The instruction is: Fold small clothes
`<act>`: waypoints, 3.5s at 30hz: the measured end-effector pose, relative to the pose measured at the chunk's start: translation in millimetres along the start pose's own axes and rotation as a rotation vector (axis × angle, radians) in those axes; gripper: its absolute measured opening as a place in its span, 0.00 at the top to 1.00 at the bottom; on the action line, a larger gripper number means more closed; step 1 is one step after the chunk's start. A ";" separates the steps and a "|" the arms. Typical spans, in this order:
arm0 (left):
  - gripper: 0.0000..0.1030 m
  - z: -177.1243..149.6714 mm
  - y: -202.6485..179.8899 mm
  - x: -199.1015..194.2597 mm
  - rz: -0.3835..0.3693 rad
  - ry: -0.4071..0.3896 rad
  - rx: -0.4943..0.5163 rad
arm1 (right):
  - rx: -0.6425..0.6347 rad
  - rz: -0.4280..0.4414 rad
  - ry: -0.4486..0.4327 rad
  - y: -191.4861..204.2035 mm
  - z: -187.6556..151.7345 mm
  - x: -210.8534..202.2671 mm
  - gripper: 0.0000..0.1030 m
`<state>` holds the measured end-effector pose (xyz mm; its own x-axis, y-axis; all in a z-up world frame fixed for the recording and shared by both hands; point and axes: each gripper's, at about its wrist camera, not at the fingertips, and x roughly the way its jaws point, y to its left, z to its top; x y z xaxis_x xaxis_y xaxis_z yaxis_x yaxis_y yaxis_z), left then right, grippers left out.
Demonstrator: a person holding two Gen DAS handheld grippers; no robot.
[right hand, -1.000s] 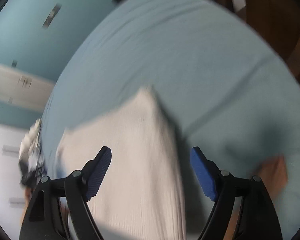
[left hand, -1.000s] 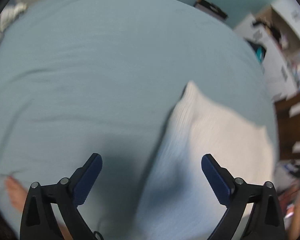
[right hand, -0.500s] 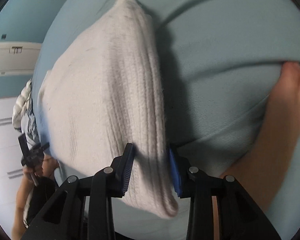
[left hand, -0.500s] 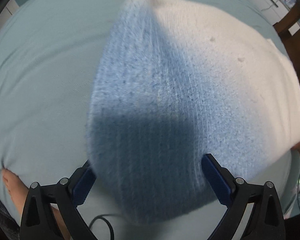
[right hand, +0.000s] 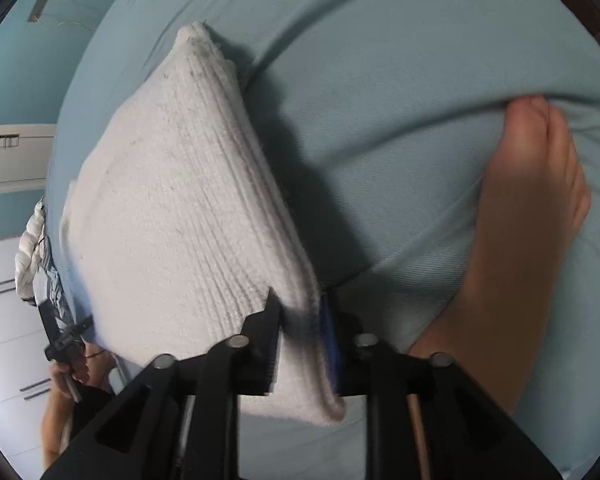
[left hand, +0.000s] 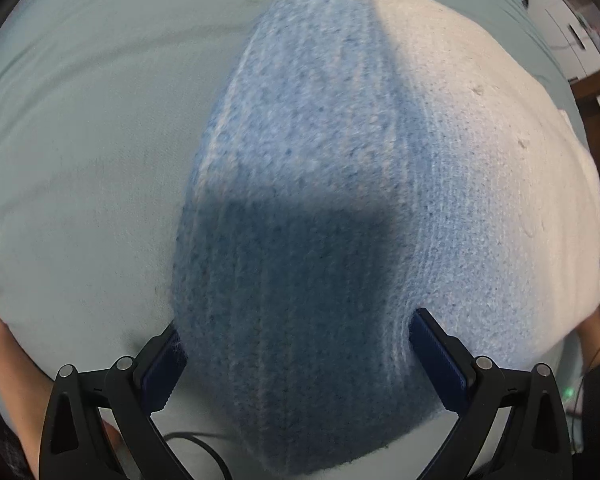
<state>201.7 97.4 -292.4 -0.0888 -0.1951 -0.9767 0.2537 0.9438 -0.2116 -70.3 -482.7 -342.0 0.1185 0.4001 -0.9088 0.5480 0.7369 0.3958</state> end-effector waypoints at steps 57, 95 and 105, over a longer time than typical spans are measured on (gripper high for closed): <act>0.01 36.8 -82.3 -3.0 0.252 -0.095 0.185 | -0.608 -0.438 -0.180 178.5 -105.0 89.7 0.01; 0.00 -50.5 -34.7 -0.7 0.118 0.070 -0.084 | 0.287 0.048 0.049 41.5 -162.6 -9.7 0.01; 0.00 -59.3 -45.5 8.0 0.078 0.095 -0.069 | 0.286 0.018 0.153 36.6 -160.8 2.5 0.01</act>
<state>132.3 68.7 -288.5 -0.1635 -0.0972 -0.9818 0.1970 0.9719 -0.1290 -183.1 -367.2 -308.5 0.0165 0.5048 -0.8631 0.7598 0.5548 0.3390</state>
